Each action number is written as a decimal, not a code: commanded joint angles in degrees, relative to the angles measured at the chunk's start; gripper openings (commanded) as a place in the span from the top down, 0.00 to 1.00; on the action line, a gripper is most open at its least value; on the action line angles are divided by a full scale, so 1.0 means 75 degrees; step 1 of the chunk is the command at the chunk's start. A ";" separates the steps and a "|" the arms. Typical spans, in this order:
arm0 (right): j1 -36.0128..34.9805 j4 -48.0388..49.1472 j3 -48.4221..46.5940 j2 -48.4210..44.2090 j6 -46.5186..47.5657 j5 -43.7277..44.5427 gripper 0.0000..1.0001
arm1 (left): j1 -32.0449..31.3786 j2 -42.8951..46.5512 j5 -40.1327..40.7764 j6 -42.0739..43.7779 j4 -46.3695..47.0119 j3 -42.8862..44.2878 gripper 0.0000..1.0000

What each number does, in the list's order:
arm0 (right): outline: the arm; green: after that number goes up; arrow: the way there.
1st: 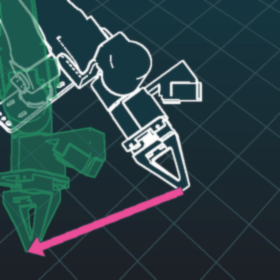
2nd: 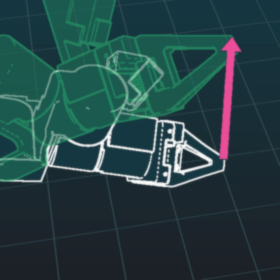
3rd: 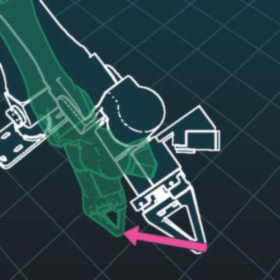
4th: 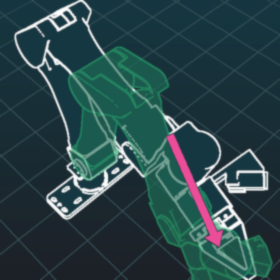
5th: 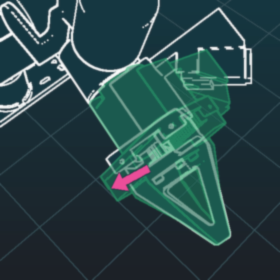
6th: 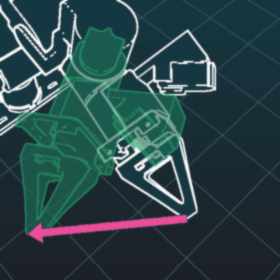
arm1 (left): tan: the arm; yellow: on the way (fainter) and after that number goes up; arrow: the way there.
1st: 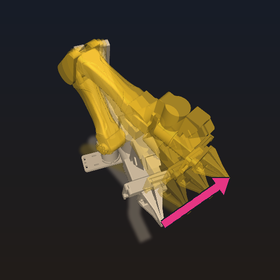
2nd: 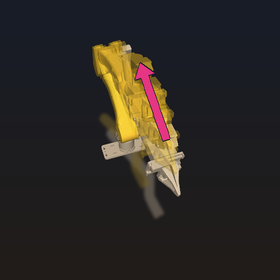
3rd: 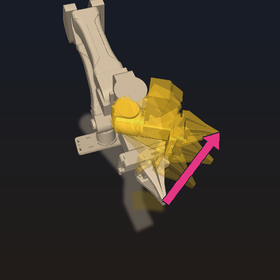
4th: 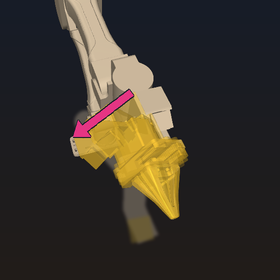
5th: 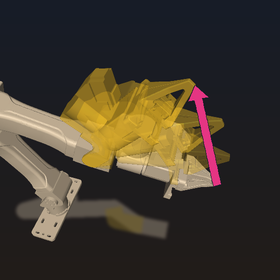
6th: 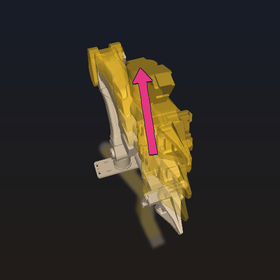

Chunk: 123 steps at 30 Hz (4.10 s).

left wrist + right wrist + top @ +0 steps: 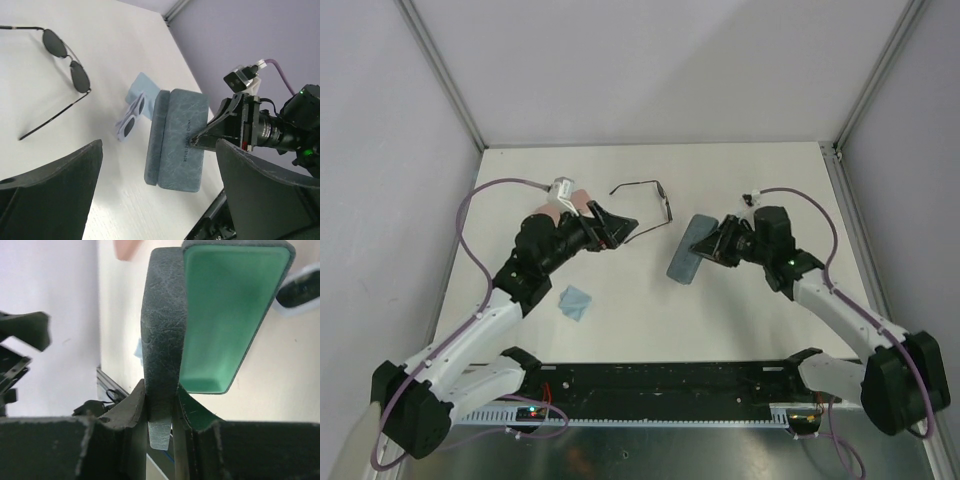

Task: Organize the sunglasses
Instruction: Place the opened sunglasses case at the center of the board, then pick up the glasses cleaning cloth from the center of the board, then place the glasses cleaning cloth at the center of the board.

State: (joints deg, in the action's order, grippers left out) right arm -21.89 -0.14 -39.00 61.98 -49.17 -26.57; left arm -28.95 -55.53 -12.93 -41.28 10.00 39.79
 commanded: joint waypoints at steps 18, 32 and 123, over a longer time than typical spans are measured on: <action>-0.1920 -0.1169 -0.2457 0.3513 -0.0453 0.1541 0.79 | 0.0040 0.0423 0.0518 0.0518 -0.0692 -0.0312 0.04; -0.1528 -0.1645 -0.2933 0.3103 0.0429 0.1563 0.22 | 0.0040 0.0047 0.0145 0.0661 -0.0686 -0.0270 0.03; 0.0175 -0.4938 -0.4058 0.2400 0.3156 0.4126 1.00 | -0.1316 -0.1088 0.0183 0.1546 -0.0736 -0.0162 0.15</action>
State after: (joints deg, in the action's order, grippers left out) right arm -14.44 -32.58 -69.04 81.28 -29.76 11.66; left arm -37.23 -62.65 -12.99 -30.94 3.27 35.46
